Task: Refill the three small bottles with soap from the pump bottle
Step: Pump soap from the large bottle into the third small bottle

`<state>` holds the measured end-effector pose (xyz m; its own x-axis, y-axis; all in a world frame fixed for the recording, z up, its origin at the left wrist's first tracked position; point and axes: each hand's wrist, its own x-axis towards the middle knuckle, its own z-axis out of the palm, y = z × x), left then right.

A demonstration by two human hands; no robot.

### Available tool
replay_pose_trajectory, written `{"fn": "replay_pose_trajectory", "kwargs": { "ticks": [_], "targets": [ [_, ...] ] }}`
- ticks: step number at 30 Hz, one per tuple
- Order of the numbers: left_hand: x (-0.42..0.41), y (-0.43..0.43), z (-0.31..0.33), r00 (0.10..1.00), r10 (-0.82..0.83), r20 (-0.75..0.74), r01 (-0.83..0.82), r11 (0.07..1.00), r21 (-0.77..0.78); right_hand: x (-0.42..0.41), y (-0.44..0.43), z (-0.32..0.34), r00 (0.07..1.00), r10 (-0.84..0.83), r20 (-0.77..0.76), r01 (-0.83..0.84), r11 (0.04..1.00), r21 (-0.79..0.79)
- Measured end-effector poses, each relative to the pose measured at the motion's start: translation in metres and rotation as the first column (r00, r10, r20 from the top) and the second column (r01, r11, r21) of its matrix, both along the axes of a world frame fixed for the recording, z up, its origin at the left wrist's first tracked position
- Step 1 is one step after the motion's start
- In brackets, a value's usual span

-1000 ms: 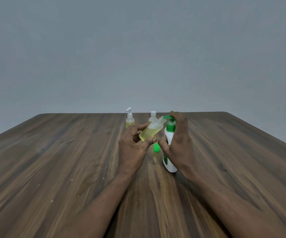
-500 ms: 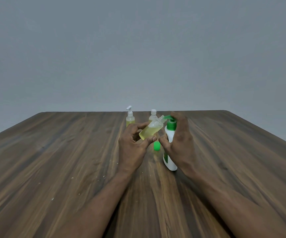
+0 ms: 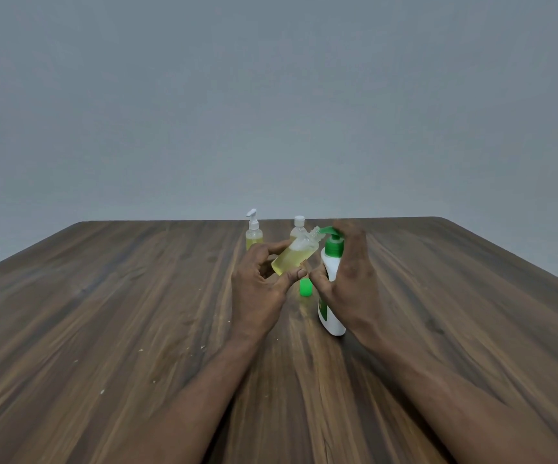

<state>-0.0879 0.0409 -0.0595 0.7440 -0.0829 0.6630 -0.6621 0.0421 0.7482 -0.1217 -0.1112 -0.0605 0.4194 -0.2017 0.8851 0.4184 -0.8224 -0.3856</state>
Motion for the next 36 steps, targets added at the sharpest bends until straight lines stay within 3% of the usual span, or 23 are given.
{"fn": "replay_pose_trajectory", "kwargs": {
  "ticks": [36],
  "targets": [
    [-0.0026,-0.0008,0.0009,1.0,0.009,-0.008,-0.009,1.0,0.005,-0.0011,0.0012,0.0009,0.999,-0.011,-0.034,0.01,1.0,-0.003]
  ]
}}
